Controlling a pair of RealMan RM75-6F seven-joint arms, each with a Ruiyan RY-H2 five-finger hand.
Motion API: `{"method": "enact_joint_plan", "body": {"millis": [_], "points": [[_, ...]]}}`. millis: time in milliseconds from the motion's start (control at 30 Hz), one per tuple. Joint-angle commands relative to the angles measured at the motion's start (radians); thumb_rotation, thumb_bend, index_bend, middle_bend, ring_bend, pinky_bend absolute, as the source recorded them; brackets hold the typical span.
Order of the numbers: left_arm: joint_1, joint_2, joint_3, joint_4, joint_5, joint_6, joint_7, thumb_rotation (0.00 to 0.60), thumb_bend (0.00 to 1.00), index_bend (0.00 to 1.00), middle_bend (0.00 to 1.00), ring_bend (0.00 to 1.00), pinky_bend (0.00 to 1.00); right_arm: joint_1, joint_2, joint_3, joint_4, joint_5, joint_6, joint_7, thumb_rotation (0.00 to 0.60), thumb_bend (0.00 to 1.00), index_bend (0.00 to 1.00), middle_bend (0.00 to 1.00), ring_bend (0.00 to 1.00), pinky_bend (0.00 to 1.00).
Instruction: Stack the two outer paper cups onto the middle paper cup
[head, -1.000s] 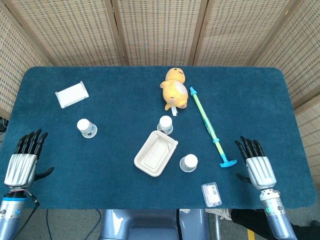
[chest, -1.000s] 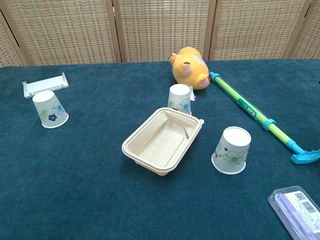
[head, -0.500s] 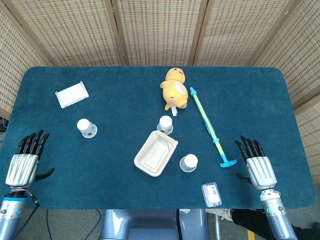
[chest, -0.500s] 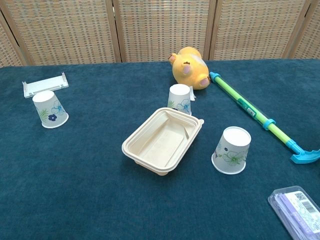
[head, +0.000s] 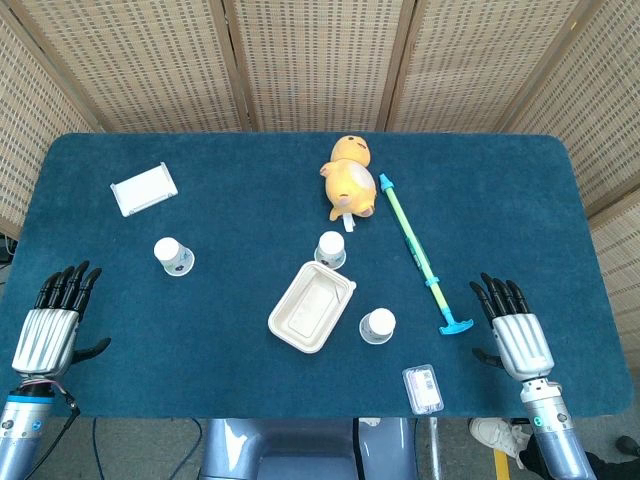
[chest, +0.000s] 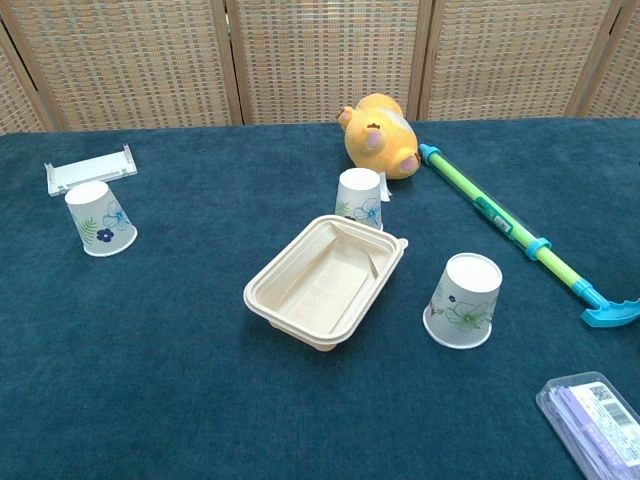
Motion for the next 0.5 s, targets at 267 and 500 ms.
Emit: {"method": "enact_joint_plan", "body": {"millis": [267, 500], "points": [[0.001, 0.004, 0.000, -0.003, 0.005, 0.004, -0.003, 0.600, 0.00, 0.00, 0.00, 0.00, 0.06, 0.002, 0.001, -0.002, -0.004, -0.003, -0.004, -0.003, 0.600, 0.08, 0.00, 0.00, 0.00, 0.00], [0.002, 0.006, 0.001, -0.006, 0.006, 0.006, -0.007, 0.600, 0.00, 0.00, 0.00, 0.00, 0.06, 0.004, -0.005, 0.002, -0.005, -0.022, 0.013, 0.014, 0.600, 0.11, 0.16, 0.00, 0.00, 0.06]]}}
